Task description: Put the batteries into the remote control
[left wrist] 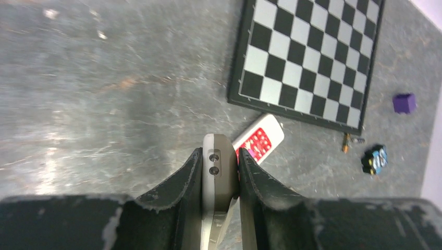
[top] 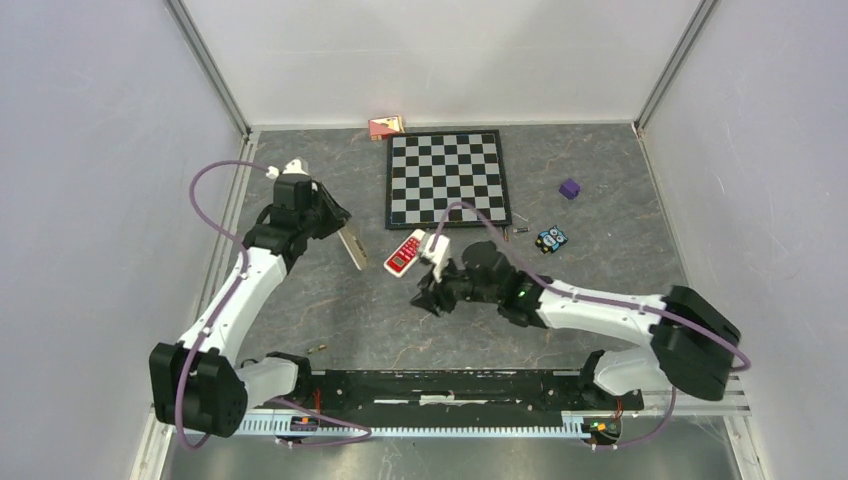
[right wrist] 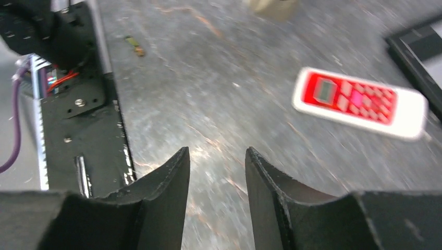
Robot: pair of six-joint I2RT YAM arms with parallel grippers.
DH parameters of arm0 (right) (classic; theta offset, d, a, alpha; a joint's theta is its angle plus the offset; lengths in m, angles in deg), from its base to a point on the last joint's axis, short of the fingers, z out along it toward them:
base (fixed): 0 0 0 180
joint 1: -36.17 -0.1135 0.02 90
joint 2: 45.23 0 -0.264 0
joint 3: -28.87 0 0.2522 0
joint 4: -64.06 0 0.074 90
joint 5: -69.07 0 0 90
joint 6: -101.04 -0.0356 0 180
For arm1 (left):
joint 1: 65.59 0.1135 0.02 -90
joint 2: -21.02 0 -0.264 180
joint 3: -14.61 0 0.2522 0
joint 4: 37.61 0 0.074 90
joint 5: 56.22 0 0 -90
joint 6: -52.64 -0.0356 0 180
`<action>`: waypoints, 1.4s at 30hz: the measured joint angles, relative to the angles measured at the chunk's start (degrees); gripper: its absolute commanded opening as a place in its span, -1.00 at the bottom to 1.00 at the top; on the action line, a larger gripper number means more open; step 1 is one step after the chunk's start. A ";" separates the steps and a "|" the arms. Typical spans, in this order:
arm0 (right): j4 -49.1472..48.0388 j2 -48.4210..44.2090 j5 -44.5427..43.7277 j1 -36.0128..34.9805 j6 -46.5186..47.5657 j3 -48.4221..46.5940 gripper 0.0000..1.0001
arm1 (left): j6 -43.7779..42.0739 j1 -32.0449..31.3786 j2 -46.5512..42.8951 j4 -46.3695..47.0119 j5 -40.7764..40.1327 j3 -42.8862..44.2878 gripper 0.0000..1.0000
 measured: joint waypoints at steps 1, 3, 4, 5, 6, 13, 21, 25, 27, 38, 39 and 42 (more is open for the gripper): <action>-3.30 1.88 0.66 -1.99 0.83 0.00 0.11 | -0.17 0.09 -0.66 -2.05 -2.05 1.14 -0.96; -8.48 5.55 1.75 -4.94 2.34 -0.13 0.23 | -0.87 0.44 -2.03 -5.55 -5.60 3.52 -0.96; -11.13 8.39 2.34 -6.91 3.69 -0.70 0.28 | -1.33 0.74 -2.73 -7.23 -7.41 4.98 -0.96; -12.90 11.43 2.75 -8.31 4.94 -1.79 0.33 | -1.73 1.18 -3.39 -8.87 -9.18 6.49 -0.96; -14.01 14.64 3.15 -9.68 6.38 -3.41 0.36 | -2.23 1.77 -3.93 -10.43 -10.88 8.09 -0.96; -20.02 32.87 5.29 -15.30 15.93 -16.46 0.50 | -4.39 6.49 -5.46 -18.21 -17.03 15.28 -0.96; -20.81 48.02 10.27 -15.34 20.68 -34.42 0.54 | -5.27 10.67 -4.98 -23.98 -16.46 20.24 -0.96; -19.69 53.40 11.82 -15.34 22.01 -40.35 0.49 | -5.51 12.76 -4.02 -25.24 -15.65 22.60 -0.96; -18.32 55.82 12.57 -15.34 22.51 -43.39 0.46 | -5.92 13.81 -3.39 -26.03 -15.39 23.76 -0.96; -9.22 68.78 13.16 -14.25 21.09 -62.14 0.05 | -8.20 17.20 -2.25 -28.09 -13.79 26.95 -0.96; -8.70 69.40 12.87 -14.12 20.68 -62.93 -0.06 | -8.24 17.35 -2.10 -28.11 -13.55 27.08 -0.96; -8.44 69.46 12.11 -13.42 20.48 -62.77 -0.30 | -8.24 17.62 -1.46 -28.11 -12.57 27.21 -0.96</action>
